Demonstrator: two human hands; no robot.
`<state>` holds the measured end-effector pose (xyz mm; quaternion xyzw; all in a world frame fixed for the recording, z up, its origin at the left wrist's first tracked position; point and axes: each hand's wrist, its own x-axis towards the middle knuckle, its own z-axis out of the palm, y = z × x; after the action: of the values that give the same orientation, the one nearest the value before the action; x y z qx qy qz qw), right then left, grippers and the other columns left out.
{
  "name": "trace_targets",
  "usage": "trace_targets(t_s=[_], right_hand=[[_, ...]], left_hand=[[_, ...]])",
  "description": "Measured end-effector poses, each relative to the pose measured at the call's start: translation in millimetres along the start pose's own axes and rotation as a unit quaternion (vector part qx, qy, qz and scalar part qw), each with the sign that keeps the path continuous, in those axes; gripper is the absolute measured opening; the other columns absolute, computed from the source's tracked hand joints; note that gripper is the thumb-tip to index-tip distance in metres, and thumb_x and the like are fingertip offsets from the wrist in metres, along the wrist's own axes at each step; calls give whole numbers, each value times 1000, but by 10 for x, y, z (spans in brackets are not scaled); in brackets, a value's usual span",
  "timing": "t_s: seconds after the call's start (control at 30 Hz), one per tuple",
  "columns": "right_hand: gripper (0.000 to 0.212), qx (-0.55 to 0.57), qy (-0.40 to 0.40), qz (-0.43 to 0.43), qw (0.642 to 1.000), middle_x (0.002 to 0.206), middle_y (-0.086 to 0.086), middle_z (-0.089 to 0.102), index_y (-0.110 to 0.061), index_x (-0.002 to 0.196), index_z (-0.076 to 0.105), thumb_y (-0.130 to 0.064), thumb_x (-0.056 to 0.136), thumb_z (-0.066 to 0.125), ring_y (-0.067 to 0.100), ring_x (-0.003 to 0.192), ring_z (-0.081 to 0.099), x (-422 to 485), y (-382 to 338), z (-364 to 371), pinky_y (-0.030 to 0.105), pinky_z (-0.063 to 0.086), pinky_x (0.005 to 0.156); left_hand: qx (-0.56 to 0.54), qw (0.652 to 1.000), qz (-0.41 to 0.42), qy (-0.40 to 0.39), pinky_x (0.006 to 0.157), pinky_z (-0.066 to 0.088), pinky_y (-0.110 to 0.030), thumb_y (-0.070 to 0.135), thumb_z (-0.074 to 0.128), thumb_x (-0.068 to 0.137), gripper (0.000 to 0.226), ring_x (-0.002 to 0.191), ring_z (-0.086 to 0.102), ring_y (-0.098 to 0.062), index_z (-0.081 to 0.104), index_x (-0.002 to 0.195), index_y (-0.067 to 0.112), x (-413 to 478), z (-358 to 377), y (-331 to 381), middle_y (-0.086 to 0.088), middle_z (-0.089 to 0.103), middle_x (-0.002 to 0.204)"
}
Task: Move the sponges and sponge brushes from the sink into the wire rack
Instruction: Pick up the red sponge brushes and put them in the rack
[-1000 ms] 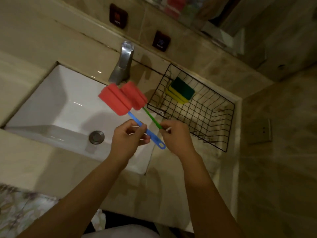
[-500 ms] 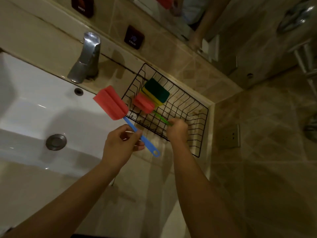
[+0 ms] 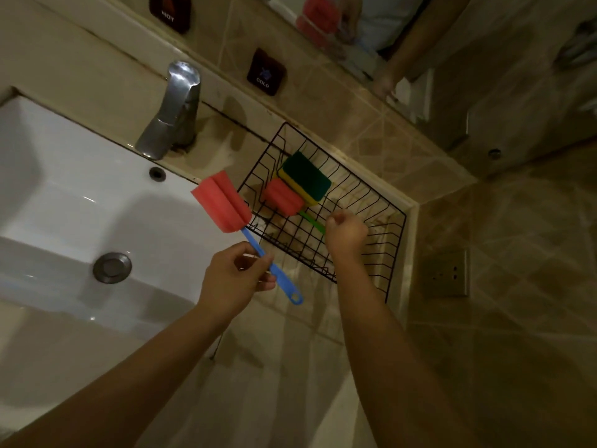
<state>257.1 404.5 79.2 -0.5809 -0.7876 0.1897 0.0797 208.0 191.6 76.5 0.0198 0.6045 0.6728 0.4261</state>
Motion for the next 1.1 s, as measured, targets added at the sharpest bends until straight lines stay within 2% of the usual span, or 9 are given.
trace_targets(t_s=[0.07,0.13,0.23,0.37,0.43,0.6,0.77,0.97,1.1], right_hand=[[12,158,-28,-28,987,78,2,73,-17,87,75,-17,90,64,11,70,66,-224,-164,-134,25,48,60],[7,244,-190,-67,949,76,-6,73,-27,88,73,-26,90,67,5,64,64,-462,-311,-280,21,49,53],[9,157,-363,-157,905,86,-17,73,-36,95,72,-31,87,72,2,75,68,-699,-457,-383,13,51,58],[21,103,-335,-165,922,95,-5,73,-18,104,74,-17,83,77,11,88,69,-737,-515,-393,30,57,80],[18,94,-331,-169,924,93,0,74,-15,100,74,-13,82,76,15,87,70,-713,-521,-443,35,59,81],[14,98,-236,-197,947,87,-15,69,-25,93,73,-15,84,74,0,85,66,-496,-508,-638,11,48,66],[12,15,-183,-173,968,90,-1,72,-18,91,75,-11,82,76,13,84,66,-223,-350,-416,28,55,72],[11,-88,-232,-124,961,81,-2,68,-19,86,75,-10,81,77,14,80,64,-54,-40,176,16,41,56],[14,-77,-202,-98,971,97,6,75,-13,96,77,-9,82,75,19,93,67,-12,-17,331,23,50,78]], left_hand=[[12,1000,-1,5,67,63,-35,13,68,86,13,69,74,-28,70,86,0,47,28,-14,-14,74,70],[27,1000,-3,10,72,62,-43,16,69,86,14,68,74,-26,70,86,2,87,68,-14,-14,75,72],[67,998,7,-4,77,61,-47,17,66,88,14,69,75,-24,71,96,8,122,126,-6,-12,76,79],[142,989,44,0,74,62,-39,22,59,92,17,62,74,-12,71,99,13,61,209,-1,-4,76,78],[147,988,50,-7,72,62,-37,26,60,91,18,61,74,-12,72,96,13,42,242,30,-2,76,75],[80,997,20,2,71,62,-42,21,67,86,11,63,74,-20,71,90,11,192,220,99,-9,74,78],[75,993,-30,82,68,63,-40,20,63,89,15,61,73,-19,68,76,14,406,103,107,-10,73,76],[125,989,-25,73,59,62,-30,29,62,90,26,54,72,-14,66,78,6,474,67,106,-9,73,68],[93,993,-41,56,63,62,-31,27,61,91,26,61,74,-18,71,78,7,501,-5,113,-9,74,72]])
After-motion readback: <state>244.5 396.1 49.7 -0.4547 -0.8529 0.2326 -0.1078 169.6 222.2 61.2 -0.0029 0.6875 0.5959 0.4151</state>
